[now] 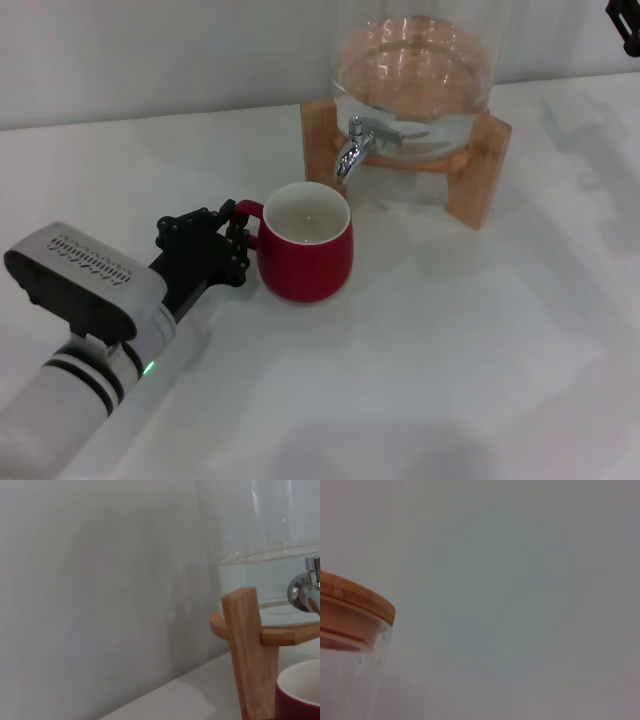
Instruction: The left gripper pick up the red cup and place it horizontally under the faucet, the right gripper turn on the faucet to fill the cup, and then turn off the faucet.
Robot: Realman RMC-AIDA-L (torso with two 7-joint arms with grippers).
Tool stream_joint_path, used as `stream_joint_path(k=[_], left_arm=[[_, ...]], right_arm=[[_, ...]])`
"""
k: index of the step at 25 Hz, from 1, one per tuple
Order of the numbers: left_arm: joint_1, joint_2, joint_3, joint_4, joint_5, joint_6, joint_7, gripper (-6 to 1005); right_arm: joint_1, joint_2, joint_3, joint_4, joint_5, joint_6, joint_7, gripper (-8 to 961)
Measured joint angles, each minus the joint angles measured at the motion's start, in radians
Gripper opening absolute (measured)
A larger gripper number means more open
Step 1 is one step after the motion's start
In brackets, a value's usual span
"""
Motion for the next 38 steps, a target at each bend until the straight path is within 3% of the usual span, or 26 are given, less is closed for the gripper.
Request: stream_joint_path(k=[29, 38], left_arm=[[-0.145, 0.003, -0.012, 0.002, -0.008, 0.199, -0.002, 100], [-0.153, 0.001, -0.044, 0.009, -0.010, 0.270, -0.003, 97]], right_arm=[[0.006, 0.002, -0.010, 0.023, 0.000, 0.002, 0.001, 632], [0.008, 0.005, -0.023, 0.034, 0.000, 0.004, 0.001, 632]])
